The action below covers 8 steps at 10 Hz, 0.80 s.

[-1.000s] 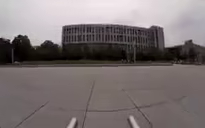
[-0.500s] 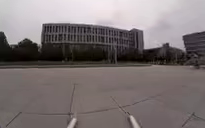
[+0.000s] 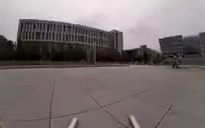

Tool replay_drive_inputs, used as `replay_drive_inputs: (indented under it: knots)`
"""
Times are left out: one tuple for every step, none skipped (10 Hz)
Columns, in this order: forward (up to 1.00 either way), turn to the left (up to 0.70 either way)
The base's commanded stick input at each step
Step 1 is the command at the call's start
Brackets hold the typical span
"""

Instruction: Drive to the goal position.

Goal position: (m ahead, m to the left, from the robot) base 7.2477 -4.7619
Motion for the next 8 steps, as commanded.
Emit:
replay_drive_inputs:
  knots:
    - [0.0,-1.0]
    - [0.0,-1.0]
    - [0.0,-1.0]
    - [0.0,-1.0]
    - [0.0,-1.0]
    - [0.0,-1.0]
    - [0.0,-1.0]
    - [0.0,-1.0]
